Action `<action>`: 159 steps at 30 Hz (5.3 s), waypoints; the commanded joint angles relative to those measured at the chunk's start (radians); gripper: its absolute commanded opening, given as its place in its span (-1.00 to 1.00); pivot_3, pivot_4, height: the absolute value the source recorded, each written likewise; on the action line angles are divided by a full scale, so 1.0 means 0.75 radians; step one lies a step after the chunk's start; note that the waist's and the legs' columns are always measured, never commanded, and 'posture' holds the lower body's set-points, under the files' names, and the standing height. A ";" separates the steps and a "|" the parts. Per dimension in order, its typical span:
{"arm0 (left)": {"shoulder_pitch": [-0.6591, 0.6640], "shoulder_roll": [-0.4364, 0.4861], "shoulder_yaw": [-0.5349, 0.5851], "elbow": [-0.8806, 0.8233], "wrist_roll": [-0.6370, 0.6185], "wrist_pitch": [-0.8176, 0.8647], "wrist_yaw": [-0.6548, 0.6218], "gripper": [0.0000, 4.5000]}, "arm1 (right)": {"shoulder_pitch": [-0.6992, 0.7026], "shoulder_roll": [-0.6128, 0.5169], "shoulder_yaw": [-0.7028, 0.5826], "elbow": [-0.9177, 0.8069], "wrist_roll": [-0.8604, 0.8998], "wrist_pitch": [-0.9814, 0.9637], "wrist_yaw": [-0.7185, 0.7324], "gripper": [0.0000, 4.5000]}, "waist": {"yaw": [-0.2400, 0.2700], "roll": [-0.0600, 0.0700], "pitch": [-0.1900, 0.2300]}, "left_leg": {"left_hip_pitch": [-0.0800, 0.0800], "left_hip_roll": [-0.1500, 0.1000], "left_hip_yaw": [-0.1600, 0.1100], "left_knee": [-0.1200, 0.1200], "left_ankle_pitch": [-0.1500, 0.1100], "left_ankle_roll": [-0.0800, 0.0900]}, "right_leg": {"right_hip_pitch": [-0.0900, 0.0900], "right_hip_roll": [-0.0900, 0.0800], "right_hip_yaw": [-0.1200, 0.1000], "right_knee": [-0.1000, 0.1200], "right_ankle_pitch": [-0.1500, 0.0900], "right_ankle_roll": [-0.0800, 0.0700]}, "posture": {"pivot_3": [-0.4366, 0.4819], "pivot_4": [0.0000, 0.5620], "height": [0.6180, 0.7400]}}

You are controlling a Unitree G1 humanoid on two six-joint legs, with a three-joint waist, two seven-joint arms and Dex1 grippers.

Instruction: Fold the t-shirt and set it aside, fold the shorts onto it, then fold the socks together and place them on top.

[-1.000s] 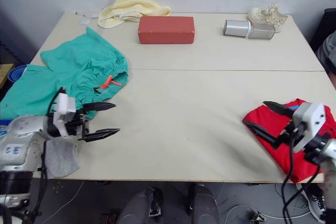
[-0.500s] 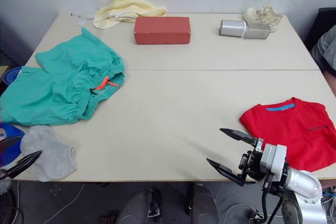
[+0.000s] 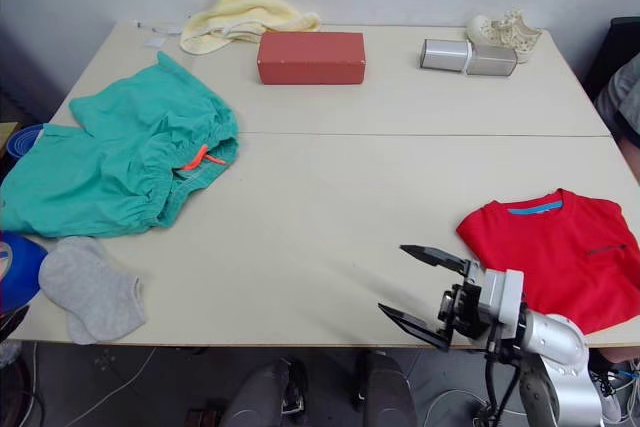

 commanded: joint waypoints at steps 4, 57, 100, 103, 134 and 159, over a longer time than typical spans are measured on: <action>-0.294 0.255 -0.350 -0.076 0.162 0.104 0.113 1.00 | -0.126 -0.039 0.044 -0.105 0.068 0.120 -0.086 0.99 | -0.004 0.002 0.001 | 0.000 0.000 0.001 0.000 0.001 -0.001 | 0.000 0.000 0.000 0.000 0.001 0.001 | -0.05 -0.47 1.00; -1.766 -1.062 -1.704 0.538 0.546 0.046 -0.134 -0.67 | 0.487 -0.252 -0.375 -0.299 0.005 0.109 -0.185 1.00 | 0.031 -0.008 0.003 | -0.003 -0.006 0.001 0.025 0.008 0.018 | 0.007 0.002 0.000 0.013 0.005 0.011 | -0.05 -0.47 1.00; -1.022 0.034 -1.455 -0.073 0.643 -0.218 -0.270 -0.11 | -0.334 -0.512 0.186 0.588 -0.573 -0.353 0.093 -0.66 | 0.025 -0.002 0.003 | -0.001 -0.004 0.001 0.023 0.012 0.009 | 0.007 0.000 -0.001 0.015 0.003 0.008 | -0.05 -0.47 1.00; -0.985 0.061 -1.439 -0.106 0.577 -0.165 -0.323 -0.55 | -0.310 -0.517 0.184 0.568 -0.548 -0.362 0.088 -1.00 | 0.025 -0.002 0.003 | -0.001 -0.004 0.001 0.023 0.012 0.009 | 0.007 0.000 -0.001 0.016 0.003 0.008 | -0.05 -0.47 1.00; -1.654 0.215 -1.549 0.167 0.084 0.453 -0.787 -0.97 | 0.188 -0.736 -0.302 0.059 0.391 0.577 -0.040 -1.00 | 0.034 0.002 0.005 | -0.001 -0.004 -0.004 0.024 0.013 0.008 | 0.008 0.001 0.000 0.016 0.002 0.007 | -0.05 -0.47 1.00; -2.405 -0.662 -1.314 1.771 0.650 -0.637 0.248 -0.97 | -0.521 -0.314 -0.162 0.308 0.154 1.111 -0.846 -1.00 | 0.029 -0.011 0.012 | -0.029 -0.009 0.002 0.043 0.014 0.017 | -0.011 0.004 -0.004 0.022 0.008 0.018 | -0.05 -0.47 1.00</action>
